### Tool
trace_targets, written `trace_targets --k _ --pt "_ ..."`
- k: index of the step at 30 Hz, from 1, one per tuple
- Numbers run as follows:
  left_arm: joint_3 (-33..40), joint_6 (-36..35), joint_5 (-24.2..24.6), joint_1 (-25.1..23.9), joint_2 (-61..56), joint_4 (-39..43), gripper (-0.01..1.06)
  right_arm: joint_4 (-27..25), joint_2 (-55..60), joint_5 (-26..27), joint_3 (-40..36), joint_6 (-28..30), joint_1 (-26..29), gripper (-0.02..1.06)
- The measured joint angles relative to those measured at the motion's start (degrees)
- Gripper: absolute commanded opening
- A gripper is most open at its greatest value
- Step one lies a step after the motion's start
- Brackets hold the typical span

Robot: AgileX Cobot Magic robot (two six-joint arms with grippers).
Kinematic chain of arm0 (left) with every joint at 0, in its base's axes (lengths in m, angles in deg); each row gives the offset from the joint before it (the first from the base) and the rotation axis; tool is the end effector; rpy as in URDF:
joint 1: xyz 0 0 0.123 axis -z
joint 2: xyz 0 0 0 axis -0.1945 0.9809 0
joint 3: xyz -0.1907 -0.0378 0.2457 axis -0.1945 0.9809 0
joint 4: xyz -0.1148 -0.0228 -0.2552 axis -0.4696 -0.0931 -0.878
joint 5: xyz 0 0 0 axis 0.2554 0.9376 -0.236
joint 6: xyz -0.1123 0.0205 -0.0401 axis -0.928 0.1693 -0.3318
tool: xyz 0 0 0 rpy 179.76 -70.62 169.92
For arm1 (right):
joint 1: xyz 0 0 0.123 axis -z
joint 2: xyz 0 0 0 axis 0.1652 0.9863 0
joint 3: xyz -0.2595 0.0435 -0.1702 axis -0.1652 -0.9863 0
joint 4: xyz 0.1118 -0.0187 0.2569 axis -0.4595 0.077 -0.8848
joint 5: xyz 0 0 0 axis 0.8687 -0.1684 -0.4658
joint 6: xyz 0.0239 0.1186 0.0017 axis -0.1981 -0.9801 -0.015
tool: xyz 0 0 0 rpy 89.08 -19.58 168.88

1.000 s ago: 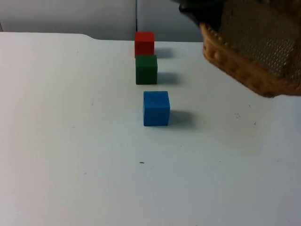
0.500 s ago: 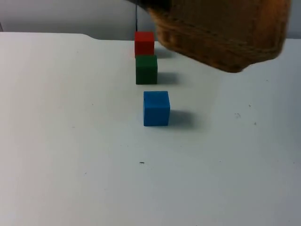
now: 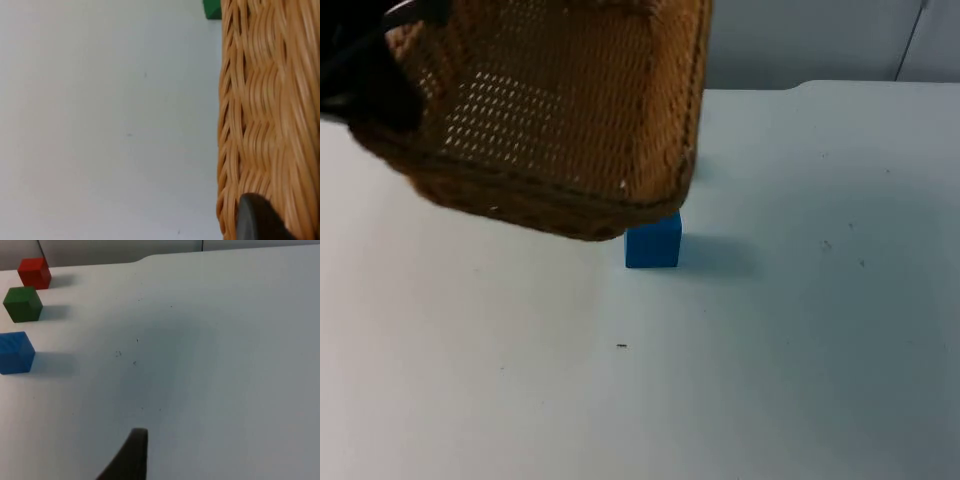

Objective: Pick up the basket with the left hand and place the blue cube into the basket with the right hand.

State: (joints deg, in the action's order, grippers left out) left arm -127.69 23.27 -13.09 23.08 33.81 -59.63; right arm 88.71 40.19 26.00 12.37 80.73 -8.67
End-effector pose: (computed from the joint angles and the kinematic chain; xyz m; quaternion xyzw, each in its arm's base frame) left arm 0.2953 -0.0945 0.2429 -0.0046 0.9401 -0.2019 0.2746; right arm 0.0161 -0.0002 0.2803 0.0144 0.8568 0.0011 0.5155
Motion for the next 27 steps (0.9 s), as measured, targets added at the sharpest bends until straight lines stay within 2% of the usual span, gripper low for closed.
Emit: trace_targets --k 1,2,6,7,11,12,16,17,22,27 --pt "1.69 2.9 0.11 -2.12 -1.25 -2.03 0.0 0.0 0.0 0.0 0.0 0.0 0.0 1.04" --pt "1.69 2.9 0.11 -2.12 -1.25 -2.03 0.0 0.0 0.0 0.0 0.0 0.0 0.0 1.04" --pt "7.09 11.67 2.64 -10.5 -5.57 -8.24 0.0 0.0 0.0 0.0 0.0 0.0 0.0 1.04" --pt "7.09 11.67 2.64 -10.5 -5.57 -8.24 0.0 0.0 0.0 0.0 0.0 0.0 0.0 1.04" --pt "9.07 22.79 9.17 -18.27 -7.17 -17.2 0.0 0.0 0.0 0.0 0.0 0.0 0.0 1.04" --pt "9.07 22.79 9.17 -18.27 -7.17 -17.2 0.0 0.0 0.0 0.0 0.0 0.0 0.0 1.04" --pt "12.47 31.44 13.42 -26.36 -7.44 -25.21 0.0 0.0 0.0 0.0 0.0 0.0 0.0 1.04" --pt "12.47 31.44 13.42 -26.36 -7.44 -25.21 0.0 0.0 0.0 0.0 0.0 0.0 0.0 1.04" --pt "15.96 38.01 16.01 -33.26 -7.44 -26.81 0.0 0.0 0.0 0.0 0.0 0.0 0.0 1.04" --pt "16.4 39.92 18.32 -34.45 -7.44 -25.09 0.0 0.0 0.0 0.0 0.0 0.0 0.0 1.04"
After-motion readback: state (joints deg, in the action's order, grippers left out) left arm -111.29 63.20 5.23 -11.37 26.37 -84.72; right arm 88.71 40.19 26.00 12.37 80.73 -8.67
